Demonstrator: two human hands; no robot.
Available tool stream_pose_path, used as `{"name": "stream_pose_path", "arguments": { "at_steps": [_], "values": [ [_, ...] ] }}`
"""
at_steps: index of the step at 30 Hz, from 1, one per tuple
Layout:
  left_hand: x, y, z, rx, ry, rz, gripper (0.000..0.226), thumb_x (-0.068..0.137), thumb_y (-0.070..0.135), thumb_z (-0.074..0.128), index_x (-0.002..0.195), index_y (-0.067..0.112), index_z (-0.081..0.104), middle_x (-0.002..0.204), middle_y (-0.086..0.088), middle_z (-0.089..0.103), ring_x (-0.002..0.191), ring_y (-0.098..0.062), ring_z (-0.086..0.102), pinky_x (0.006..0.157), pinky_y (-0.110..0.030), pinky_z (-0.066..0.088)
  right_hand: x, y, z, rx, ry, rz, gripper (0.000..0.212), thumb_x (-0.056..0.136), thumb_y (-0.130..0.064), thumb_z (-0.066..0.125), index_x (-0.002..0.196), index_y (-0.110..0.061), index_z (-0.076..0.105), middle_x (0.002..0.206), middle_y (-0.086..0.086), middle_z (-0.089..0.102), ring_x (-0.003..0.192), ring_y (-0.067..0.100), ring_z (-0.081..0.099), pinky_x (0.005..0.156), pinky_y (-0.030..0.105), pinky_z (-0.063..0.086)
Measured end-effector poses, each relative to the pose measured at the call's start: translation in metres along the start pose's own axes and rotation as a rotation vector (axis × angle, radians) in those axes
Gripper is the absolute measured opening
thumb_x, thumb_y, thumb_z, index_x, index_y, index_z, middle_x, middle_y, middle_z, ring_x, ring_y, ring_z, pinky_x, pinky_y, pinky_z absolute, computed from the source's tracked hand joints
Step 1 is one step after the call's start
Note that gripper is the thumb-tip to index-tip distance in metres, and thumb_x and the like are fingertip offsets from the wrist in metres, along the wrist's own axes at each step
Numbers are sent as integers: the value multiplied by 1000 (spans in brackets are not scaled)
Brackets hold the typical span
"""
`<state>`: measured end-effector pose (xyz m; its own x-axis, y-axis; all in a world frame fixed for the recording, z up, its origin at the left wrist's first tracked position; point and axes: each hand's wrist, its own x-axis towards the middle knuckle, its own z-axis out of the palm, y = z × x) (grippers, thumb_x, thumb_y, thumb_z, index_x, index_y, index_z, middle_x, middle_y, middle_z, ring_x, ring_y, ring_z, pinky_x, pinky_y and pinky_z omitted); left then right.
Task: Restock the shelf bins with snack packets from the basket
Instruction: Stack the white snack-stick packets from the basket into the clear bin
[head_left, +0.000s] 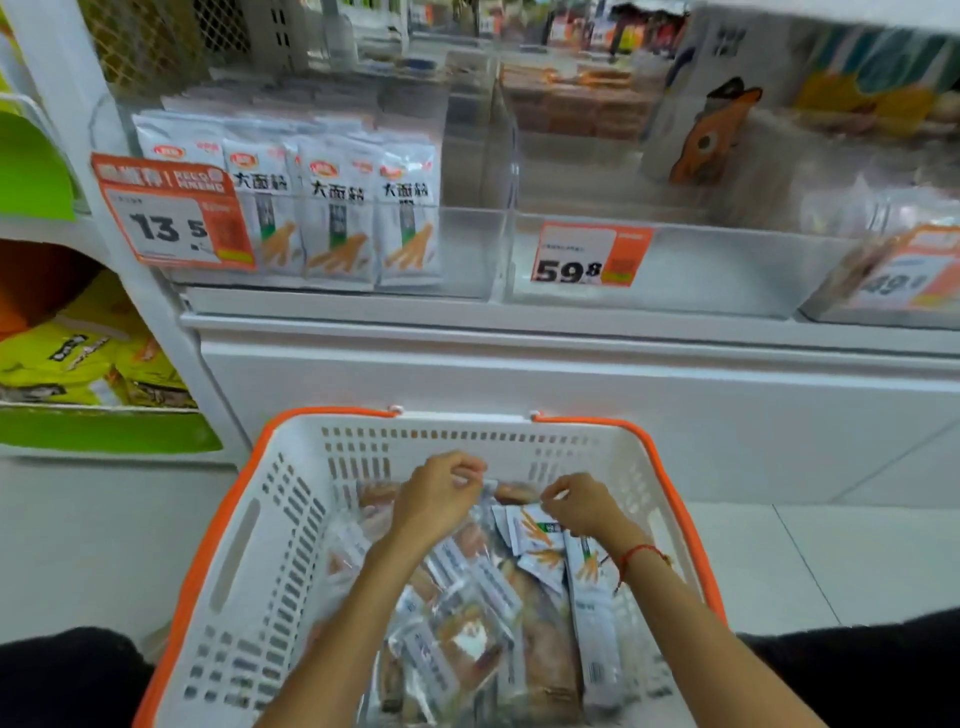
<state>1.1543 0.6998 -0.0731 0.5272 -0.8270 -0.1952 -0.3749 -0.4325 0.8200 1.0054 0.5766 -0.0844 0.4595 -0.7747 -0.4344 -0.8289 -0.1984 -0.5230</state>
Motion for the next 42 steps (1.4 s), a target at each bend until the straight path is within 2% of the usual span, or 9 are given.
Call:
{"name": "stream_pose_path", "arguments": {
  "at_steps": [3,8,13,18,21,28,31,35,42],
  "values": [
    [4,-27,39,3,-155,-72,23,93,14,50,107,23,66,112,6,64,106,-16,60,92,-29,48,5,36,22,-58,-131,157,47,89,-21,56,123,11,51,109,26,55,91,32,58,89,41,46],
    [14,-44,80,107,-221,-143,48,94,6,43,140,19,43,139,-2,49,120,-21,52,91,-30,44,12,81,66,-170,-145,207,61,95,-26,42,147,-5,16,151,25,16,138,39,22,111,40,24],
    [29,-44,106,458,-328,85,54,98,15,39,149,25,24,156,6,21,144,-17,14,112,-37,27,12,94,86,-23,-57,122,55,97,-18,37,149,-14,19,152,15,19,139,34,23,112,39,25],
    [34,-37,117,747,-138,104,41,99,33,43,138,21,41,140,3,46,131,-21,34,107,-37,31,21,97,76,67,50,165,26,92,-14,42,114,-21,53,115,11,63,105,33,57,89,38,47],
    [33,-43,122,830,-144,71,42,97,39,46,135,22,44,138,1,45,130,-21,34,108,-37,27,18,94,80,141,83,210,22,86,-16,53,108,-21,53,114,3,63,104,25,60,88,36,49],
    [13,-56,116,437,-80,-104,30,90,31,62,116,23,48,118,4,59,104,-15,54,77,-28,47,20,88,90,34,15,191,26,79,-21,62,63,-16,41,74,6,53,79,23,56,55,24,33],
    [5,-58,104,302,-148,-192,38,90,38,61,120,22,45,122,6,58,102,-16,60,74,-30,46,18,86,85,82,-20,188,33,89,-15,50,64,-20,29,68,-1,39,72,19,43,59,27,30],
    [-3,-65,79,102,-269,-253,51,91,35,59,138,25,43,131,5,58,108,-19,61,82,-33,49,14,81,75,372,52,255,7,90,-4,44,93,-5,50,87,13,53,74,26,51,62,29,36],
    [-15,-75,45,-334,-144,-372,24,93,9,55,116,5,59,104,-8,66,81,-16,64,74,-32,54,5,37,65,967,-182,348,23,95,-6,45,74,-15,50,67,6,50,61,17,47,59,28,39]
  ]
}}
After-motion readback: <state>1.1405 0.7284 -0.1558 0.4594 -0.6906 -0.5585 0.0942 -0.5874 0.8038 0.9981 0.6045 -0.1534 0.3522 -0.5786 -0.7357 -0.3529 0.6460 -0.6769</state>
